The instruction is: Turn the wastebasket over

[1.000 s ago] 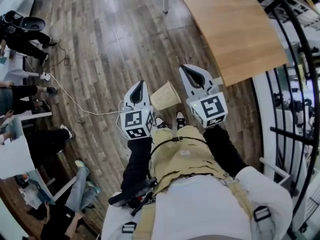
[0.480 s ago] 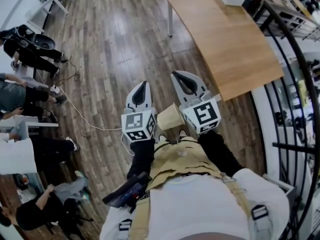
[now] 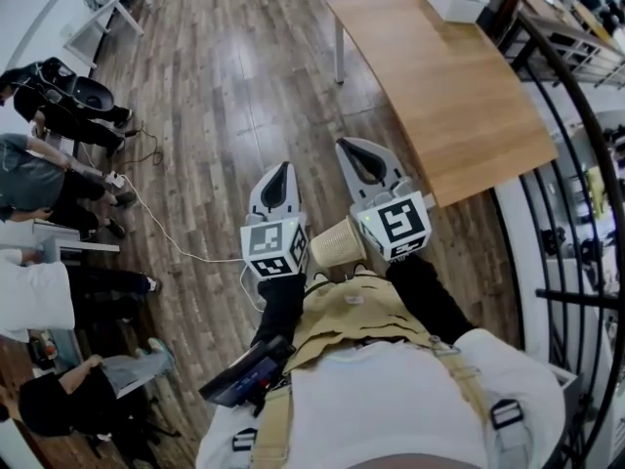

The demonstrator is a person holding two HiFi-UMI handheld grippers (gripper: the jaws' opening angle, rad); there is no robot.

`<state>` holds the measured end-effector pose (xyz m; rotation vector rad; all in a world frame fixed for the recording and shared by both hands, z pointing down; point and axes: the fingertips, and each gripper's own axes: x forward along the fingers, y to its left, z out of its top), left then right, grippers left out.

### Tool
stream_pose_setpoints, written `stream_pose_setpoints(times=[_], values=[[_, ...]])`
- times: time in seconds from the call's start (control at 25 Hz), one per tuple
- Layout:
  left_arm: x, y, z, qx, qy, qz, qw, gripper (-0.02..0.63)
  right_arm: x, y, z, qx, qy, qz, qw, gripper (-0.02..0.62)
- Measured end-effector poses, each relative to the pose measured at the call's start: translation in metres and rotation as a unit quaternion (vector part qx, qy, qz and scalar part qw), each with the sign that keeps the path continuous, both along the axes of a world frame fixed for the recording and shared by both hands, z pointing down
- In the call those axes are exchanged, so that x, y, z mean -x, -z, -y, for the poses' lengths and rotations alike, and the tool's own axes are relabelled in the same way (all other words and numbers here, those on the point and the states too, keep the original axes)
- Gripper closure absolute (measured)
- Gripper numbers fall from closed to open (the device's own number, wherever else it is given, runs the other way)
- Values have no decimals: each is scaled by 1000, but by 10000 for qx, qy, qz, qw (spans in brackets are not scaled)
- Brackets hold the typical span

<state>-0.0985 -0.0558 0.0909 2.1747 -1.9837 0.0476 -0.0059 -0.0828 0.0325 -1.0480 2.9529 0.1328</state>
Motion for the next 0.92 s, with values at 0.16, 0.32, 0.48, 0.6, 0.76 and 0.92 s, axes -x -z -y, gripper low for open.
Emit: stream_pose_setpoints(times=[0.16, 0.32, 0.48, 0.6, 0.76, 0.92], values=[[0, -2, 2, 28, 32, -30, 10000, 604, -2, 0, 3, -1, 3, -5, 10000, 575], [-4, -3, 1, 58, 13, -26, 10000, 604, -4, -1, 3, 32, 7, -10, 10000, 575], [-8, -5, 2, 97, -7, -35, 9999, 604, -4, -3, 3, 63, 43, -24, 10000, 575], [-6, -5, 2, 112, 0, -36, 9999, 604, -3, -3, 4, 78, 74, -44, 9999, 575], [-5, -6, 0, 124, 16, -34, 9999, 604, 0, -4, 1, 93, 101, -34, 9999, 575], [-6, -10, -3, 142, 13, -27, 9999, 604, 1, -6, -2, 75, 129, -30, 9999, 575]])
